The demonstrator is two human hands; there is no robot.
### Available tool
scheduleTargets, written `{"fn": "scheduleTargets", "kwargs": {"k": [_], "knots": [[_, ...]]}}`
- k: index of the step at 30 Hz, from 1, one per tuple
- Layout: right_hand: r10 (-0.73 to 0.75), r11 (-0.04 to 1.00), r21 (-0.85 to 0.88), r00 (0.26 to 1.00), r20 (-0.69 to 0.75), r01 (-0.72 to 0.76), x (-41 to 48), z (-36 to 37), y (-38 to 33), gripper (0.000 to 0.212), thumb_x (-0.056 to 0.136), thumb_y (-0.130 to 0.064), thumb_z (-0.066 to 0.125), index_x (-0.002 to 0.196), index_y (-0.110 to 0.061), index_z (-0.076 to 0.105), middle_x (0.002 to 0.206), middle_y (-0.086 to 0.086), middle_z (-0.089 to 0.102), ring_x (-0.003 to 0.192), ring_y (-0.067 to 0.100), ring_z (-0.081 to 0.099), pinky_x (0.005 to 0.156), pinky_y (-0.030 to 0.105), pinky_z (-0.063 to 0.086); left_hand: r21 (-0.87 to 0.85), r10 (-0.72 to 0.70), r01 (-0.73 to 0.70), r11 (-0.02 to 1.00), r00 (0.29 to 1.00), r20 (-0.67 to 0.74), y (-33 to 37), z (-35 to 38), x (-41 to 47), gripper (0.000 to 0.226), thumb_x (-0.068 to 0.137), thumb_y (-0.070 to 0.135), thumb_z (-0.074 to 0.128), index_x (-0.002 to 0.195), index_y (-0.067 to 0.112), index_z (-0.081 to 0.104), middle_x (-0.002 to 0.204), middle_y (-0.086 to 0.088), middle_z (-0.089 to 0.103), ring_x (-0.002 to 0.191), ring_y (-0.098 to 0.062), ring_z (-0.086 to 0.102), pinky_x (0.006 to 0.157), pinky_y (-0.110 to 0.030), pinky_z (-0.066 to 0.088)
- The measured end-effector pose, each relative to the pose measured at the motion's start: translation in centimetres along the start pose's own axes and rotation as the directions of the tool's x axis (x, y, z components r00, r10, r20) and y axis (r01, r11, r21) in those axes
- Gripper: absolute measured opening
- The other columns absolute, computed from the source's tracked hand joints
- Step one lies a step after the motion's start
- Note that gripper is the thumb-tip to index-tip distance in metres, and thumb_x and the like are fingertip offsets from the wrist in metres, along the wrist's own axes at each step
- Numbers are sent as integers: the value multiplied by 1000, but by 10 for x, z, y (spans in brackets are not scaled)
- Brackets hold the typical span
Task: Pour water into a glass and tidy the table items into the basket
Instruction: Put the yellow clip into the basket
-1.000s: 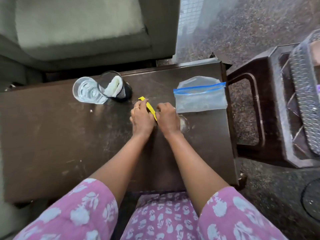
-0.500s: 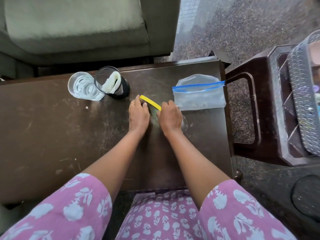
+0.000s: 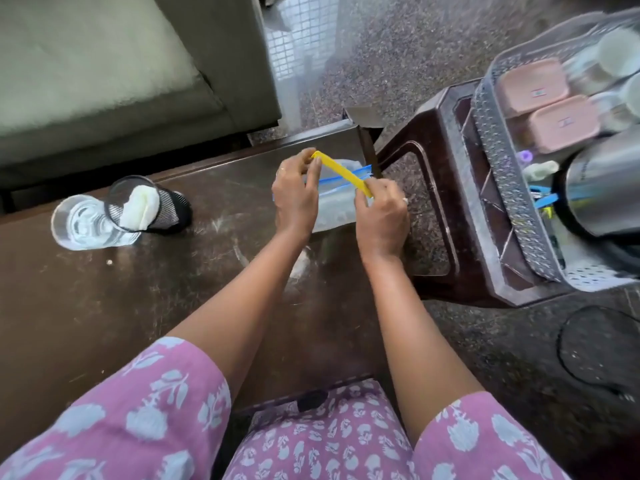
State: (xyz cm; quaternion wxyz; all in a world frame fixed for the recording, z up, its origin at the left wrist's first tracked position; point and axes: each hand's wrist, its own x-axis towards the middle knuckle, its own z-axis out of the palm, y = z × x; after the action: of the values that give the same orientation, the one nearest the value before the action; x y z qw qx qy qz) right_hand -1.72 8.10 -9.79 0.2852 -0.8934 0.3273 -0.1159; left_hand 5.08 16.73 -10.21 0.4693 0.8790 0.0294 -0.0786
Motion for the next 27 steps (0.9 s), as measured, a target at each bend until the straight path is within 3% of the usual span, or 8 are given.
{"fn": "scheduleTargets", "kwargs": {"k": [2, 8, 12, 15, 20, 23, 27], "knots": [[28, 999, 19, 996, -86, -27, 15, -17, 10, 15, 82, -13, 64, 95, -8, 69, 97, 13, 67, 84, 33, 63, 66, 37, 48, -22, 74, -74, 997, 997, 23, 23, 17, 1, 26, 93, 21, 52, 115, 12, 62, 110, -9, 61, 97, -17, 57, 86, -22, 41], [90, 996, 54, 943, -322, -77, 53, -70, 38, 20, 83, -12, 63, 101, -8, 70, 98, 16, 66, 86, 31, 64, 72, 35, 47, -5, 316, -318, 948, 938, 146, 94, 66, 4, 32, 96, 19, 46, 123, 7, 56, 118, -13, 60, 109, -23, 55, 88, -19, 34], [204, 979, 98, 887, -415, -179, 74, -100, 58, 21, 83, -13, 62, 102, -8, 70, 100, 18, 64, 87, 29, 62, 73, 29, 41, 30, 408, -427, 904, 880, 242, 134, 98, 11, 32, 96, 26, 45, 121, 13, 59, 119, -10, 59, 112, -23, 53, 93, -29, 39], [275, 961, 103, 869, -411, -255, 90, -117, 73, 23, 83, -10, 61, 104, -7, 70, 104, 18, 62, 92, 29, 61, 77, 28, 39, 173, 407, -471, 865, 860, 307, 154, 121, 16, 29, 94, 34, 46, 113, 24, 65, 111, -4, 63, 110, -24, 52, 89, -35, 40], [355, 934, 90, 860, -368, -347, 108, -132, 84, 35, 78, 7, 51, 107, -4, 67, 109, 20, 61, 92, 29, 59, 76, 26, 32, 335, 391, -495, 802, 858, 331, 172, 145, 18, 23, 92, 34, 45, 100, 31, 66, 105, 6, 67, 112, -24, 44, 75, -37, 19], [386, 919, 58, 862, -330, -389, 115, -136, 90, 35, 79, 8, 48, 108, -2, 65, 112, 22, 62, 93, 31, 60, 77, 28, 29, 344, 386, -515, 785, 841, 378, 178, 154, 18, 22, 92, 24, 44, 102, 19, 63, 106, -3, 67, 118, -26, 37, 80, -41, 26], [421, 899, 7, 860, -289, -438, 123, -136, 99, 40, 80, 8, 44, 114, -3, 63, 112, 20, 64, 96, 33, 59, 73, 31, 38, 423, 333, -536, 730, 820, 465, 183, 163, 16, 18, 91, 12, 48, 101, 5, 61, 109, -12, 60, 124, -30, 29, 73, -42, 40]]}}
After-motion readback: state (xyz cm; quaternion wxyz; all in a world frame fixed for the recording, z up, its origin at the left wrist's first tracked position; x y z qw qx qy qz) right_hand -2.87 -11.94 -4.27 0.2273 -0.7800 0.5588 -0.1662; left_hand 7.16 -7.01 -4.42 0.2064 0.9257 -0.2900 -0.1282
